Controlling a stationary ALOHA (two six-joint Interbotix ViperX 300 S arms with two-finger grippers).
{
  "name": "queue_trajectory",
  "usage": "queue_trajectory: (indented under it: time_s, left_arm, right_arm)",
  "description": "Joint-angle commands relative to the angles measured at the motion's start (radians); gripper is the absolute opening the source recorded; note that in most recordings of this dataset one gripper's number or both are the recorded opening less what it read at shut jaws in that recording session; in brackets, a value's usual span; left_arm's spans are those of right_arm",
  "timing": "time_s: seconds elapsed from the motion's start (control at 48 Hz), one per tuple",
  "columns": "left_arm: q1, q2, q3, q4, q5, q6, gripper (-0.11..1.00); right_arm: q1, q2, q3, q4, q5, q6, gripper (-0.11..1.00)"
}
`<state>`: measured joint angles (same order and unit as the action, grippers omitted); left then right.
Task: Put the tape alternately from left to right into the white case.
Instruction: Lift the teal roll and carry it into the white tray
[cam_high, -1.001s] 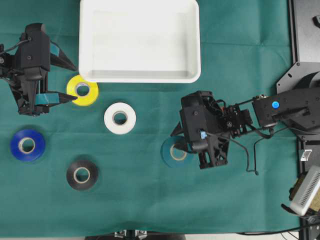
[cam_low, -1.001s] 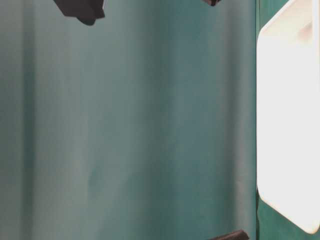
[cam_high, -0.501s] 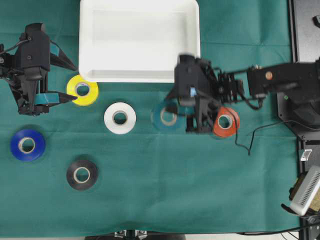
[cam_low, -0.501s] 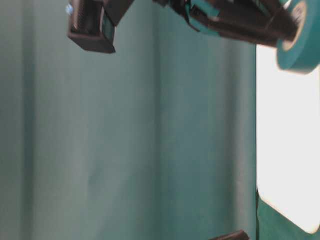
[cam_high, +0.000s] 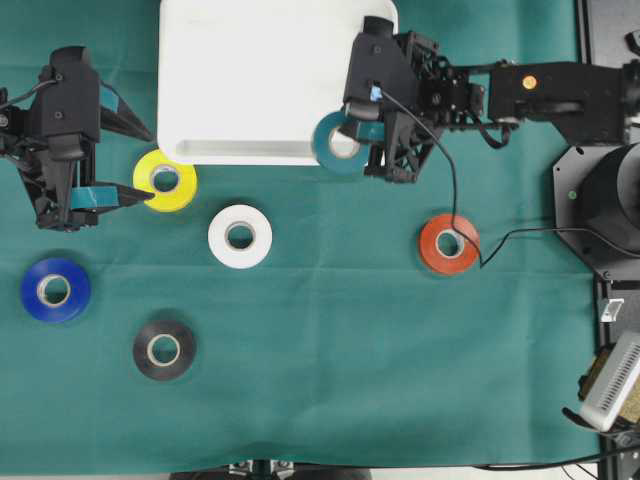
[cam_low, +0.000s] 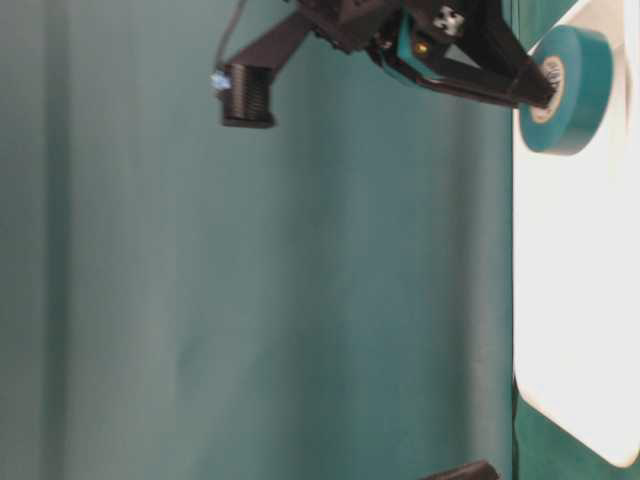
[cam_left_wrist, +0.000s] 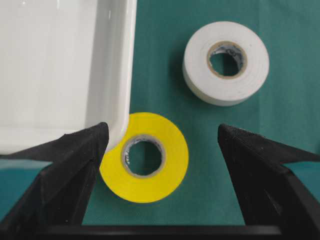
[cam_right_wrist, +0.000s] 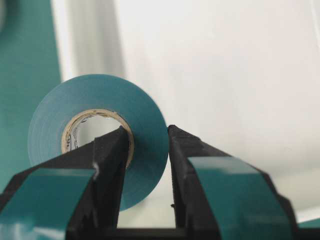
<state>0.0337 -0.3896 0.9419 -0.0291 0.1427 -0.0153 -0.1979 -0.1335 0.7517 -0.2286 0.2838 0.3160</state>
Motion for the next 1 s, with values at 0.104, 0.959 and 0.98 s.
queue_trajectory:
  time_s: [0.104,0.959,0.98]
  left_arm:
    - [0.002,-0.008,-0.011,0.0,-0.009,0.0,0.75]
    - [0.003,-0.006,-0.009,0.0,-0.008,0.002,0.75]
    - [0.002,-0.006,-0.009,0.0,-0.008,0.002,0.75]
  right_arm:
    - [-0.078,0.032,-0.029,-0.041,-0.009,0.002,0.22]
    - [-0.133,0.064,-0.025,-0.048,-0.04,0.002,0.22]
    - [-0.133,0.063,-0.025,-0.048,-0.04,0.002,0.23]
